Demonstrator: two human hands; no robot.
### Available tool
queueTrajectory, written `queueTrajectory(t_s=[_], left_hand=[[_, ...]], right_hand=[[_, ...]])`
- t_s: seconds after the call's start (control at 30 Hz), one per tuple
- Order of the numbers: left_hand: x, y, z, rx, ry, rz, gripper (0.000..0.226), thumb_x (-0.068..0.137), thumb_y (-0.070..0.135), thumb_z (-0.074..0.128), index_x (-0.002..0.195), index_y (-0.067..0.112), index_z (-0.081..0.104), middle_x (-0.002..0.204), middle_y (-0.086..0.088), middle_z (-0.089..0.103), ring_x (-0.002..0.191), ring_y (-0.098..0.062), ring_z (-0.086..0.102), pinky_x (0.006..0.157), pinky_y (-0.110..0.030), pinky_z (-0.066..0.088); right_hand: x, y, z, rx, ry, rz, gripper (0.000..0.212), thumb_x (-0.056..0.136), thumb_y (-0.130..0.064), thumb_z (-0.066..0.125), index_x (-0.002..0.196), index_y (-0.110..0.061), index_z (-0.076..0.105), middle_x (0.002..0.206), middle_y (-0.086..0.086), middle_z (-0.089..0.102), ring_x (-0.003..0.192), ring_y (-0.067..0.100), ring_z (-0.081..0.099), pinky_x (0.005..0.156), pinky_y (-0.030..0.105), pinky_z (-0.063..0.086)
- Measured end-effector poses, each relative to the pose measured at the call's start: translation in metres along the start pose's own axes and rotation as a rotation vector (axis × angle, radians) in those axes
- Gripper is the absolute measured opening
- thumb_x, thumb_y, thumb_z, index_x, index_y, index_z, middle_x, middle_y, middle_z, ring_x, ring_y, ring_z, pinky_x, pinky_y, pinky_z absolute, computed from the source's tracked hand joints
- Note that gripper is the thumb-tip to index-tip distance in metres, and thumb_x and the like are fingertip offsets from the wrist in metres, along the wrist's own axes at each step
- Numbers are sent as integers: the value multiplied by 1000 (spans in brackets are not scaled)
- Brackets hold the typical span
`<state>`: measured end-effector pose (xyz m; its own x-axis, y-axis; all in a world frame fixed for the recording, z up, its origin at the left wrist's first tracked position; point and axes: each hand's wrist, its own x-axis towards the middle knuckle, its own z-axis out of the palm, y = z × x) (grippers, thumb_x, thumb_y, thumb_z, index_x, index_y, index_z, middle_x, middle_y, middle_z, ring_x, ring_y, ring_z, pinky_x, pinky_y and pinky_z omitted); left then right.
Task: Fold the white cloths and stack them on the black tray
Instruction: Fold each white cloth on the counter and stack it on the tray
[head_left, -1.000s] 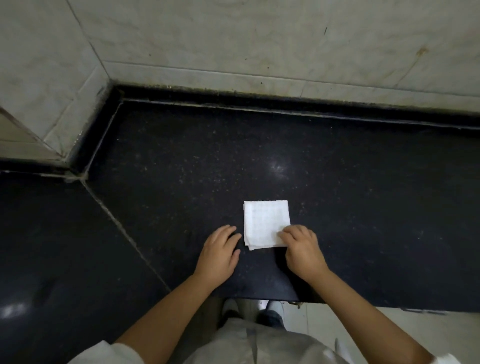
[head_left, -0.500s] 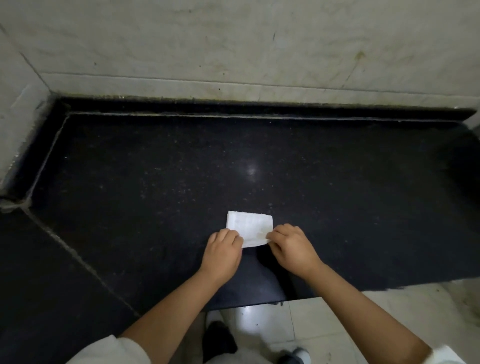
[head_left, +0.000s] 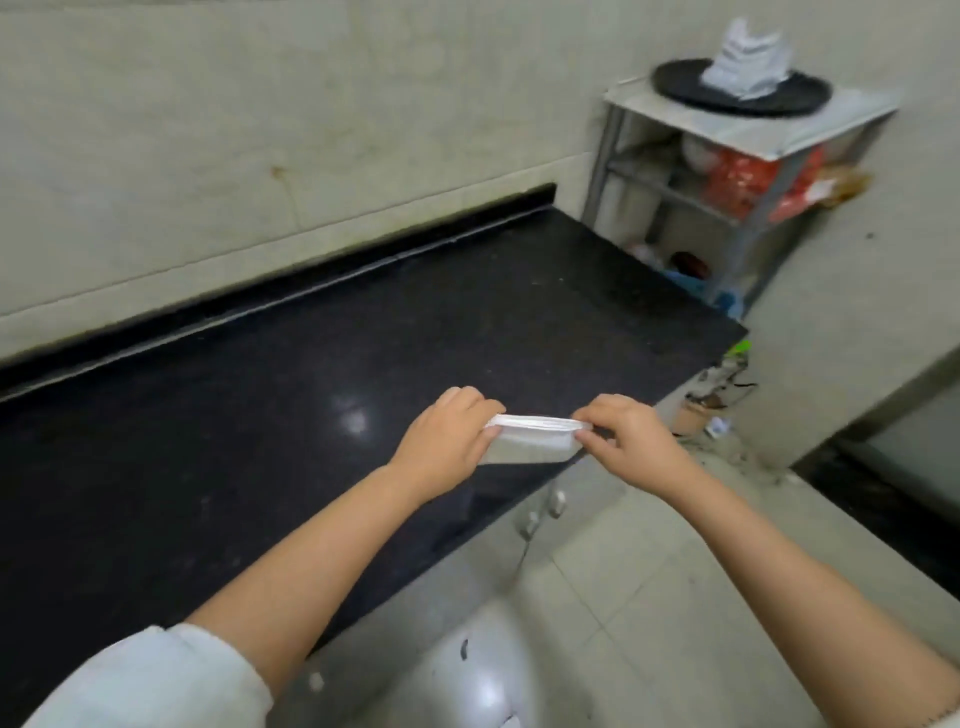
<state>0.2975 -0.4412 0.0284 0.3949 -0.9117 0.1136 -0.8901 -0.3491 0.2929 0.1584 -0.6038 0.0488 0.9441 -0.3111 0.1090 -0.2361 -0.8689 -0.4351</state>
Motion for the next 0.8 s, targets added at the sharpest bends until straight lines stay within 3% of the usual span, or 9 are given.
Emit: queueTrajectory(t_s=[0.07, 0.13, 0.23, 0.33, 0.4, 0.53, 0.63, 0.73, 0.8], left_hand=[[47, 50, 10, -21, -3, 95, 52, 91, 42, 27, 114, 10, 60, 108, -11, 57, 104, -28, 52, 84, -35, 43], [85, 94, 18, -8, -31, 159, 40, 96, 35, 34, 114, 10, 59, 109, -10, 57, 104, -26, 52, 82, -34, 45], [144, 157, 26, 35, -108, 242, 28, 97, 26, 40, 114, 12, 59, 109, -7, 56, 105, -22, 52, 82, -33, 45], [204, 200, 27, 59, -142, 275, 33, 95, 29, 37, 106, 10, 61, 105, -7, 56, 102, -21, 54, 81, -34, 44], [244, 221, 31, 57, -163, 292, 27, 94, 25, 42, 103, 9, 61, 104, -6, 56, 101, -21, 54, 82, -34, 44], [334, 246, 28, 50, -185, 355, 24, 94, 23, 47, 110, 13, 62, 108, -5, 58, 103, -19, 54, 87, -33, 45], [413, 257, 16, 27, -123, 375, 25, 93, 22, 51, 112, 12, 62, 108, -7, 61, 103, -20, 55, 86, -31, 41], [493, 265, -2, -18, -66, 395, 26, 92, 21, 55, 115, 11, 63, 108, -7, 63, 100, -19, 56, 80, -24, 37], [534, 271, -17, -77, -16, 395, 26, 90, 17, 58, 113, 8, 65, 108, -6, 66, 90, -14, 56, 71, -17, 32]], right_hand=[[-21, 54, -37, 26, 29, 59, 28, 79, -19, 52, 88, 1, 70, 80, 22, 65, 78, 27, 61, 70, 22, 37], [-39, 96, -69, 26, 66, 118, 29, 78, -18, 51, 88, 3, 70, 79, 20, 64, 76, 23, 59, 65, 15, 29], [-62, 152, -118, 61, 141, 186, 32, 78, -19, 51, 92, 4, 69, 78, 8, 57, 77, 17, 53, 62, 13, 29], [-64, 204, -155, 73, 169, 245, 19, 85, -6, 57, 98, 3, 68, 91, 18, 66, 82, 12, 48, 62, 13, 31], [-58, 240, -173, 68, 166, 251, 19, 84, -3, 58, 100, 2, 68, 98, 17, 67, 83, 10, 48, 64, 4, 34], [-19, 307, -218, 25, 188, 254, 21, 86, -6, 57, 103, 1, 67, 102, 14, 68, 83, 7, 47, 65, -2, 34], [27, 352, -264, 11, 211, 232, 19, 86, -6, 56, 101, 0, 67, 95, 6, 64, 67, 0, 45, 62, 1, 36], [79, 393, -312, 46, 281, 231, 15, 84, -1, 57, 95, -1, 68, 86, 3, 61, 59, 1, 49, 56, 9, 38], [112, 416, -343, 88, 315, 232, 14, 84, 1, 57, 88, -7, 67, 74, -1, 60, 55, -1, 52, 55, 5, 39]])
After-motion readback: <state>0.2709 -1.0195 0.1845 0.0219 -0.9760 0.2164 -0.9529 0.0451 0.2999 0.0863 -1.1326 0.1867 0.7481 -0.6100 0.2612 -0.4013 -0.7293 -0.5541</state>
